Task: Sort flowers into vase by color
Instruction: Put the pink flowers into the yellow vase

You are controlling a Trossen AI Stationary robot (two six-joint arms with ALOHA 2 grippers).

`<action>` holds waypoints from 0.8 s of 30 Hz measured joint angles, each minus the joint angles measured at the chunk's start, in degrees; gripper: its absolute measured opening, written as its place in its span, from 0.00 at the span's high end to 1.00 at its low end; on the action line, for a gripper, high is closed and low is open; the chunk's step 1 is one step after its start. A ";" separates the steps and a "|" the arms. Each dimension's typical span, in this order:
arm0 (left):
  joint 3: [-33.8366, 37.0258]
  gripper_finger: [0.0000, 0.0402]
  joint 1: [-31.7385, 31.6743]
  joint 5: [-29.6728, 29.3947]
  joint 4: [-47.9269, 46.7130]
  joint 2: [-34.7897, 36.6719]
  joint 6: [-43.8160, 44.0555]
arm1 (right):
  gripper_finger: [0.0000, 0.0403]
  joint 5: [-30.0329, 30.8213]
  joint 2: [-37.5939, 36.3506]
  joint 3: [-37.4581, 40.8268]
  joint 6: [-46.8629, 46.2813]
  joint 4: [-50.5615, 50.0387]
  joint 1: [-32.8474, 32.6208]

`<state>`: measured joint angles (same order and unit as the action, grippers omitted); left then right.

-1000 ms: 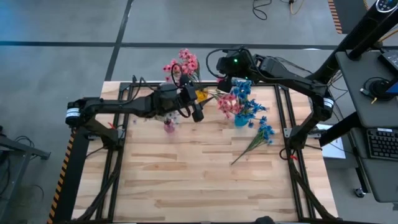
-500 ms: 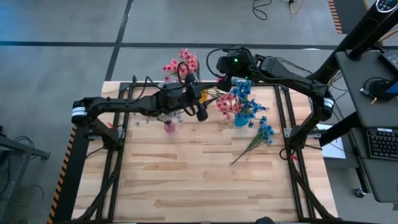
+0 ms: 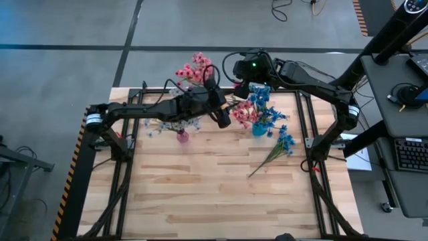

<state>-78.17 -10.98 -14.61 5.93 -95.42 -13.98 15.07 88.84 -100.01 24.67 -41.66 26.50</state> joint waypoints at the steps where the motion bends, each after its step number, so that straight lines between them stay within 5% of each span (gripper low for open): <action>1: 0.00 0.52 0.00 -0.05 0.09 0.03 -0.01 | 0.21 0.00 0.00 0.00 0.00 0.01 0.00; 16: 0.11 0.96 -0.02 -3.02 0.07 0.24 -1.51 | 0.21 2.72 -0.20 0.00 2.23 -0.99 -0.02; 24: 0.15 0.98 -0.68 -3.02 0.95 0.24 -1.57 | 0.21 4.66 0.55 0.00 9.38 -2.57 -0.74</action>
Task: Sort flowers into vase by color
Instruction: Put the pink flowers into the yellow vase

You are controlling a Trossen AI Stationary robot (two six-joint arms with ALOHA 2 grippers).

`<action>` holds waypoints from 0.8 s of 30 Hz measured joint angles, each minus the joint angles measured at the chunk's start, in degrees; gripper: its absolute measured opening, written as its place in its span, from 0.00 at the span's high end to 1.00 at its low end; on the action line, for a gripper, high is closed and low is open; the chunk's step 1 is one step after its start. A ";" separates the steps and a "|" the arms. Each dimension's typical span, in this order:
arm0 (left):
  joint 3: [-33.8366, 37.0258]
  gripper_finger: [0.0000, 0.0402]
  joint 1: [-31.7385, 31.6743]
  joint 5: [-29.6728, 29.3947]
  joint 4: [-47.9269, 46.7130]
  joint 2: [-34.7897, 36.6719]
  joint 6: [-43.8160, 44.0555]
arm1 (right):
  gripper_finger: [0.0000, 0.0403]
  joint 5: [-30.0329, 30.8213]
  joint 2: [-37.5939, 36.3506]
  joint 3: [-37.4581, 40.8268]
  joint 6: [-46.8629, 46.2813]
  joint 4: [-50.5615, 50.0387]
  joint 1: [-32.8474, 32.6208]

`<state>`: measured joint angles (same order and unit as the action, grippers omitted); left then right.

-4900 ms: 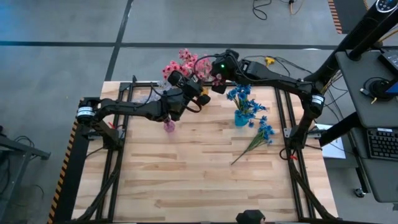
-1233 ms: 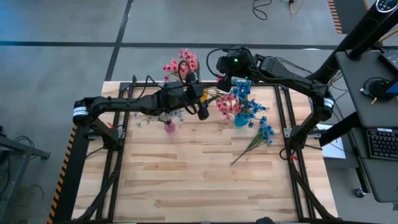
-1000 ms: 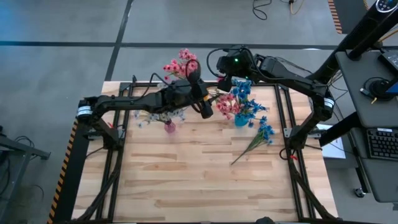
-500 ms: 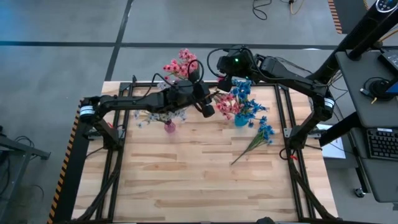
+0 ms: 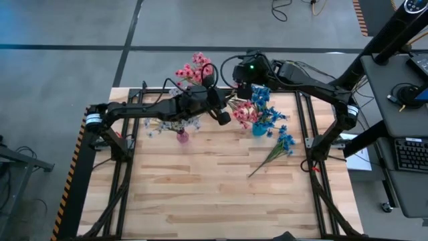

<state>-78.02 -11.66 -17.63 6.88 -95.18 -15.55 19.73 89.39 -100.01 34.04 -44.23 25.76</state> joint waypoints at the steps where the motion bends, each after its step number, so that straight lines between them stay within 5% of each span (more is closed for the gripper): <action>1: 0.00 0.98 -0.06 0.00 -0.01 0.00 0.00 | 0.21 -0.03 0.04 0.01 0.11 0.00 -0.03; 10: 0.04 0.93 -0.17 0.00 -3.20 0.70 -0.07 | 0.21 5.81 -0.86 -0.34 1.62 0.26 0.14; 24: -0.02 0.51 0.80 -3.03 -14.02 6.35 0.04 | 0.21 5.84 -2.17 -12.10 -3.01 -4.02 0.13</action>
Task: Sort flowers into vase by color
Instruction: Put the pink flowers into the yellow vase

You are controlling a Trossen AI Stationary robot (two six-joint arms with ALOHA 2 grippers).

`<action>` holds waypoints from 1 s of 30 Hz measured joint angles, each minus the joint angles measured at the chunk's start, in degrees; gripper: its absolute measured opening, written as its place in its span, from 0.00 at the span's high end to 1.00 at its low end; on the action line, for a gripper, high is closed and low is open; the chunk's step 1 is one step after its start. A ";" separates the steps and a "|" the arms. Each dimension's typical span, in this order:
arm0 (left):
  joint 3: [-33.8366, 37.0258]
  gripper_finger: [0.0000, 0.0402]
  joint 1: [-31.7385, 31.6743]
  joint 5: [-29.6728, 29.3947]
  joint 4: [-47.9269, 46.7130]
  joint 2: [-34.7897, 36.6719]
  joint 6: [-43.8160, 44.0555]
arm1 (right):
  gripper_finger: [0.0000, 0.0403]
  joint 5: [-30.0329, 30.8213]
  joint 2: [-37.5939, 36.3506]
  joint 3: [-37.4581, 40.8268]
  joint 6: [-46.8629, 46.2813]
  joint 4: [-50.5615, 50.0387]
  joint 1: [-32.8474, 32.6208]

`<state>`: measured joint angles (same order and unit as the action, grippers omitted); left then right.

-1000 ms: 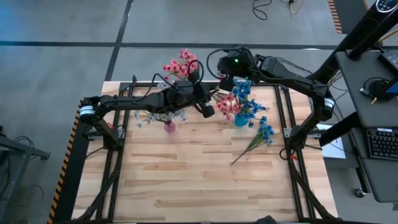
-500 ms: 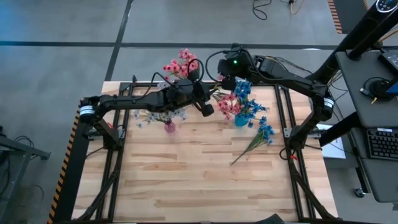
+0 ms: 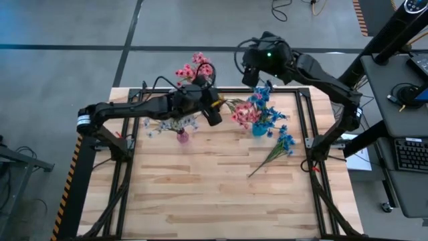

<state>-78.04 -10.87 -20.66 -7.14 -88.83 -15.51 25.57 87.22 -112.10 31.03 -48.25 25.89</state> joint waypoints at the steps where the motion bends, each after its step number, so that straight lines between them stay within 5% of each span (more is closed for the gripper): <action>1: 0.00 0.49 0.25 0.04 -0.59 0.71 0.03 | 0.21 0.04 0.00 -0.97 -0.38 -0.73 0.00; 11: -0.07 0.48 7.74 -2.66 -4.18 8.18 -0.93 | 0.21 -0.13 -0.09 -9.53 -11.62 -8.76 -0.83; 20: 2.35 0.49 21.97 -8.62 -12.32 14.91 -0.20 | 0.28 -6.08 -0.31 -15.29 -21.98 -20.64 -11.08; 27: 11.31 0.49 27.26 -14.58 -3.39 14.05 -0.13 | 0.34 -5.45 -0.60 -15.14 -30.53 -26.35 -20.79; 30: 16.13 0.49 27.24 -16.38 4.17 12.77 -1.67 | 0.36 0.12 -0.97 -15.11 -33.15 -29.04 -25.52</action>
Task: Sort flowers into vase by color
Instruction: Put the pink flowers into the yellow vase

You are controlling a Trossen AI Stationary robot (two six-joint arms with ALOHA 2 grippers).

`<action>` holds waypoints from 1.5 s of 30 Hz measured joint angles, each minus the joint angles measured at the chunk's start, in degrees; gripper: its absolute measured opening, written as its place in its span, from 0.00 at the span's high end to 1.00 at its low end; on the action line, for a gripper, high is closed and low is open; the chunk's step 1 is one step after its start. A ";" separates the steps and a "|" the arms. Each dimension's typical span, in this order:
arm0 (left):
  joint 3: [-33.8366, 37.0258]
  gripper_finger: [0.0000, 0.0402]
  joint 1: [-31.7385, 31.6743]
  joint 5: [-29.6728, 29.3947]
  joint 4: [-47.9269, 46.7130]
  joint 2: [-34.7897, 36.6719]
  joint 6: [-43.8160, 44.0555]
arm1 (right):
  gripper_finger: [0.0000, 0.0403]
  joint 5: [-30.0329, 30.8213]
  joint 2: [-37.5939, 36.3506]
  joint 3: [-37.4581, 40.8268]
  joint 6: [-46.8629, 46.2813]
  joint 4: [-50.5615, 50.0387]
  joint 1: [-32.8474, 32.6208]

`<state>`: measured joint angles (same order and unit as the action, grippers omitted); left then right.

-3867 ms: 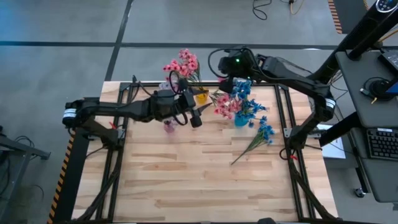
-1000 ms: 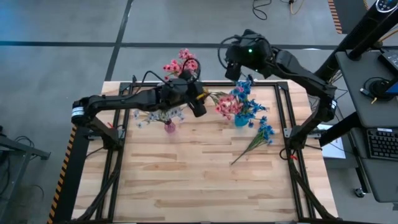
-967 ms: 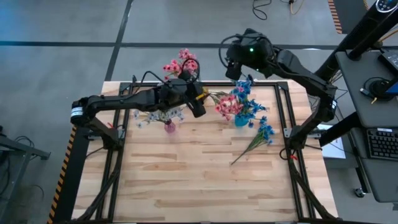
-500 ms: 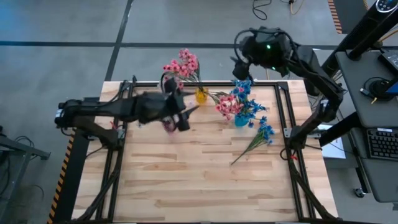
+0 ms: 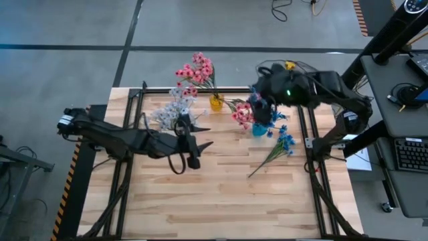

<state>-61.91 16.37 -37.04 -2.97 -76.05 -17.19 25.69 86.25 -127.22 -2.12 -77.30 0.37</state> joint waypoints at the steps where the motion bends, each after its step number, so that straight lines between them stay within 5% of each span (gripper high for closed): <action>1: 1.44 0.49 -0.20 -0.09 2.71 -0.56 -0.74 | 0.36 2.44 -0.28 0.00 -0.83 -1.25 -1.57; 4: 5.07 0.49 -1.34 -1.17 11.81 -2.33 -2.87 | 0.37 7.22 -0.96 0.00 -4.04 -4.70 -5.65; 13: 7.48 0.47 -3.96 -1.65 27.00 -12.86 -8.99 | 0.37 7.36 -1.45 0.00 -9.32 -6.87 -13.32; 20: 2.14 0.40 -5.69 -12.71 34.69 -21.29 -9.51 | 0.38 7.38 -1.12 0.02 -9.30 -7.84 -14.80; 29: -4.08 0.37 -8.20 -16.89 35.13 -28.98 -9.05 | 0.38 7.52 -1.10 0.13 -7.82 -8.73 -14.78; 45: -4.05 0.41 -14.77 -14.25 37.69 -29.43 -7.98 | 0.38 7.47 -1.08 1.00 -6.77 -9.51 -14.76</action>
<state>-65.95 1.60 -51.29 34.72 -105.48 -25.17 33.17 85.17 -126.22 -8.88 -86.81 -14.39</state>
